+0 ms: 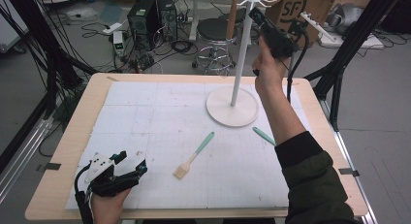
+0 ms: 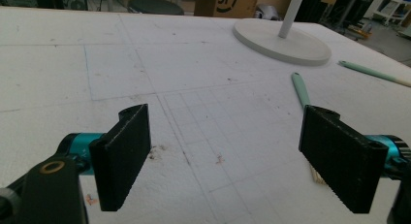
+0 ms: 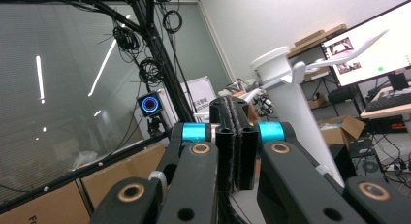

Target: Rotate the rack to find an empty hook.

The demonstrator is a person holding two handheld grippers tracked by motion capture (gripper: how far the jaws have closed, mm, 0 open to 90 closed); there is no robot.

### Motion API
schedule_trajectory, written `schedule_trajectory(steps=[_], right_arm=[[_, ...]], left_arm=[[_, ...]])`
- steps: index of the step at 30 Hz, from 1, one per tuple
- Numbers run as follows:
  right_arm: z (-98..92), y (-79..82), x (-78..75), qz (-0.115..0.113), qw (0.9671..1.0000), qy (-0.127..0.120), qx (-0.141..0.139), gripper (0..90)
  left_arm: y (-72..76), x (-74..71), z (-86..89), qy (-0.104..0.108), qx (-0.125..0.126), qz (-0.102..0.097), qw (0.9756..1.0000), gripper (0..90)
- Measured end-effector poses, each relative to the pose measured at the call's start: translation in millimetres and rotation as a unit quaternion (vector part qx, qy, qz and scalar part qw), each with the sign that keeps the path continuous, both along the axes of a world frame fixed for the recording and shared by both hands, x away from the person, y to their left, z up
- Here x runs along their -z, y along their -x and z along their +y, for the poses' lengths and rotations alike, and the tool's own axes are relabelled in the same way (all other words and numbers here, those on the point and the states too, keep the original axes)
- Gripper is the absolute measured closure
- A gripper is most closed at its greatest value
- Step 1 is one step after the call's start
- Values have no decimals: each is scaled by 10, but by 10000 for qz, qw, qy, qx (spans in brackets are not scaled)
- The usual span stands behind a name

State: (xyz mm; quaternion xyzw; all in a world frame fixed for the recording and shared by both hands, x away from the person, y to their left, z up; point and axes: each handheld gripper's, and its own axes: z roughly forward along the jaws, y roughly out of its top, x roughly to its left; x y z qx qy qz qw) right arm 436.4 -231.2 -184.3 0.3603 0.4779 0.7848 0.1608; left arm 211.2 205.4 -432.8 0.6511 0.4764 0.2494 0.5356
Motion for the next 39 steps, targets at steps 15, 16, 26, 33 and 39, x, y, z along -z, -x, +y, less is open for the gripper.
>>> schedule_trajectory(steps=[15, 16, 26, 33, 39], right_arm=[[114, -23, -72, 63, 9996, 259, -112, 900], [111, -18, -74, 75, 9996, 249, -112, 900], [12, 99, -20, 15, 9992, 388, -10, 800], [-115, 202, 112, 144, 9983, 564, 86, 605], [-279, 393, 204, 181, 9964, 799, 202, 523]], left_arm=[[-10, 12, 12, -16, -6, 26, 10000, 196], [-11, 13, 7, -6, -3, 30, 10000, 196], [-4, 0, -8, -22, 13, -1, 10000, 196], [1, -8, -22, -71, 40, -17, 10000, 196], [0, -19, -61, -182, 60, -69, 9998, 196]])
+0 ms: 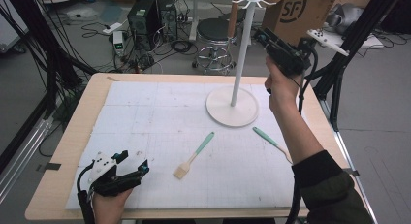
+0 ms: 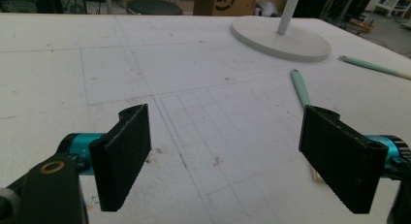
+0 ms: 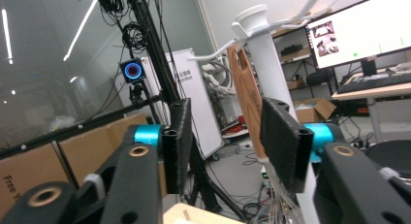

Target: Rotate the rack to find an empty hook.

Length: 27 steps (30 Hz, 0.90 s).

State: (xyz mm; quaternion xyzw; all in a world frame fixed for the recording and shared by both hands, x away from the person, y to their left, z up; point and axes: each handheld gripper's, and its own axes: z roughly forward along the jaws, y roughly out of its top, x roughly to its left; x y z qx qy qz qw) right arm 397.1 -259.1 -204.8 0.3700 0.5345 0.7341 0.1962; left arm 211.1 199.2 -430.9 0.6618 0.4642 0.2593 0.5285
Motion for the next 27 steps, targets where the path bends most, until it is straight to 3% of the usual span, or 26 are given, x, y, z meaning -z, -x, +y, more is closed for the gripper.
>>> schedule_trajectory(steps=[5, 11, 27], right_arm=[[-94, 156, 96, 85, 9998, 205, -19, 484], [-140, 294, 212, 181, 9989, 416, -117, 328], [-457, 645, 654, 717, 9944, 724, -297, 334]], left_arm=[[47, -32, 1, -105, -111, -135, 9998, 196], [55, -43, -28, -210, -99, -182, 9996, 196], [80, -64, -87, -352, -43, -243, 9991, 196]])
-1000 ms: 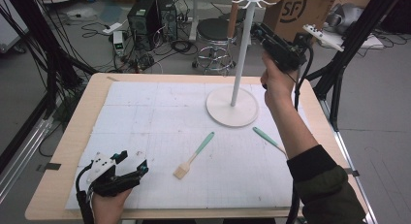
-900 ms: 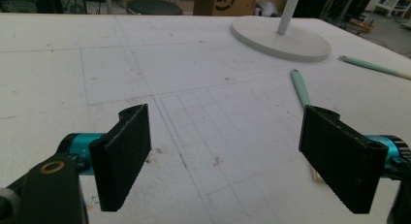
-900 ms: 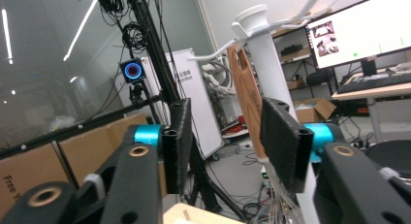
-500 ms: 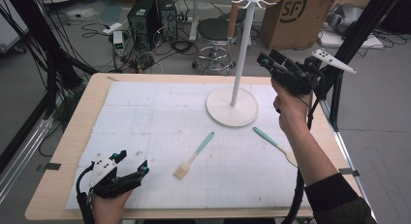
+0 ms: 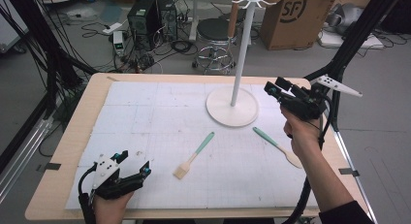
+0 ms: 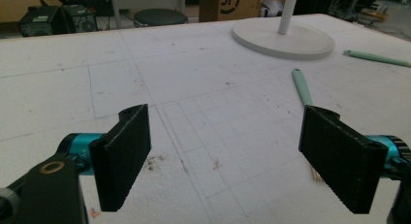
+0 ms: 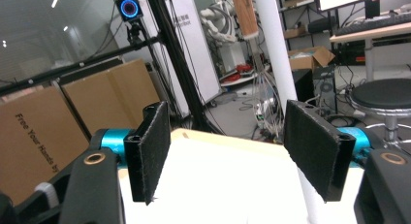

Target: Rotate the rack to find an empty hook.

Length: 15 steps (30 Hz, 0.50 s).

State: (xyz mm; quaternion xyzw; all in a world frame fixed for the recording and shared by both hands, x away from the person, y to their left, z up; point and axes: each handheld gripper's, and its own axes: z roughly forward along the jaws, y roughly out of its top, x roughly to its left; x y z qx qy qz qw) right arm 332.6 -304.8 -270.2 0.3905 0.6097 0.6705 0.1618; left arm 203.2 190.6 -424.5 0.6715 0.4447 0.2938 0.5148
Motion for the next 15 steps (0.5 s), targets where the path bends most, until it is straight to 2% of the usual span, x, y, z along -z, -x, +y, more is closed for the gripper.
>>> schedule_trajectory(steps=[8, 15], right_arm=[[-172, 82, 214, 182, 9998, 33, 38, 344], [-317, 126, 421, 441, 9988, 201, 51, 334]], left_arm=[[-13, 14, -9, -20, 18, 37, 10000, 196], [-3, 5, -12, -41, 8, 11, 10000, 196]])
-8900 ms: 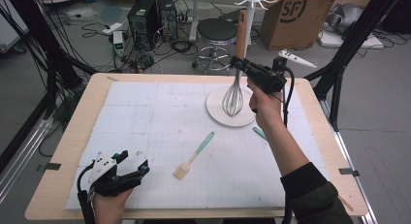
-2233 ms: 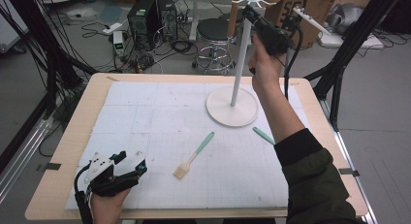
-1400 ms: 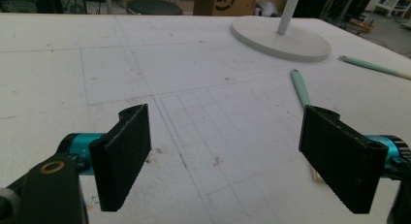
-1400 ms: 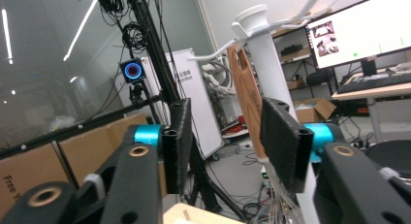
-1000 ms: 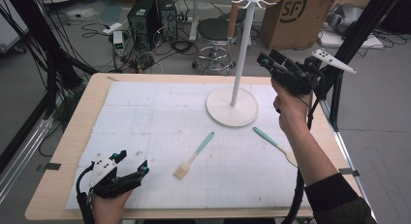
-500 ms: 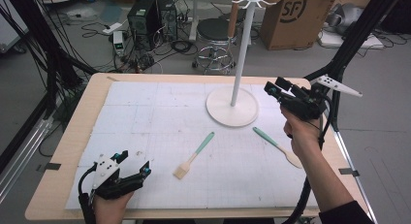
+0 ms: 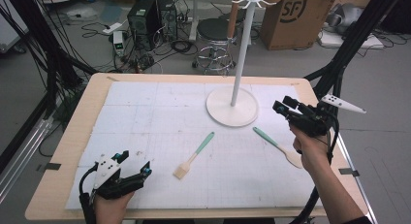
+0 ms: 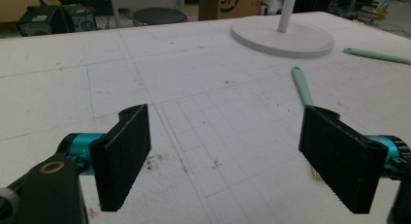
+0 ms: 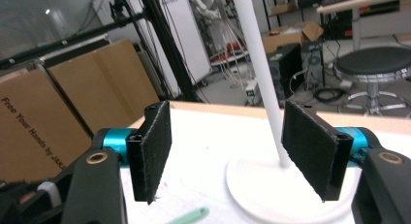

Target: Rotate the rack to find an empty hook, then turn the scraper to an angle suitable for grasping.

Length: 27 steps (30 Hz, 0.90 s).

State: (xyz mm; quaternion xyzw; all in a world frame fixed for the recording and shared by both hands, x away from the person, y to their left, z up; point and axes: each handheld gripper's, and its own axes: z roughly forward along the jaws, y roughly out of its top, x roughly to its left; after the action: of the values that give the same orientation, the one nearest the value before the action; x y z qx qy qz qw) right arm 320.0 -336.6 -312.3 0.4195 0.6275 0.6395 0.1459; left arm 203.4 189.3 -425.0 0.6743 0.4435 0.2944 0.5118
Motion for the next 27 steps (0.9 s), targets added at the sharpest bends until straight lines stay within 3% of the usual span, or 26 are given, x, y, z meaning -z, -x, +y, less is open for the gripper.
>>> schedule_trajectory(steps=[5, 9, 16, 27], right_arm=[[-94, 58, 108, 181, 9998, 7, -37, 309], [-149, 124, 198, 284, 9994, 152, -131, 323], [-264, 219, 291, 321, 9988, 339, -127, 333], [-384, 285, 439, 495, 9983, 315, -60, 333]], left_arm=[[2, 1, -14, 2, 9, -9, 10000, 197], [8, -4, -10, -1, 14, -2, 10000, 197], [10, -5, -27, -25, 26, 13, 10000, 196], [-2, 9, -55, -46, 35, 72, 10000, 196]])
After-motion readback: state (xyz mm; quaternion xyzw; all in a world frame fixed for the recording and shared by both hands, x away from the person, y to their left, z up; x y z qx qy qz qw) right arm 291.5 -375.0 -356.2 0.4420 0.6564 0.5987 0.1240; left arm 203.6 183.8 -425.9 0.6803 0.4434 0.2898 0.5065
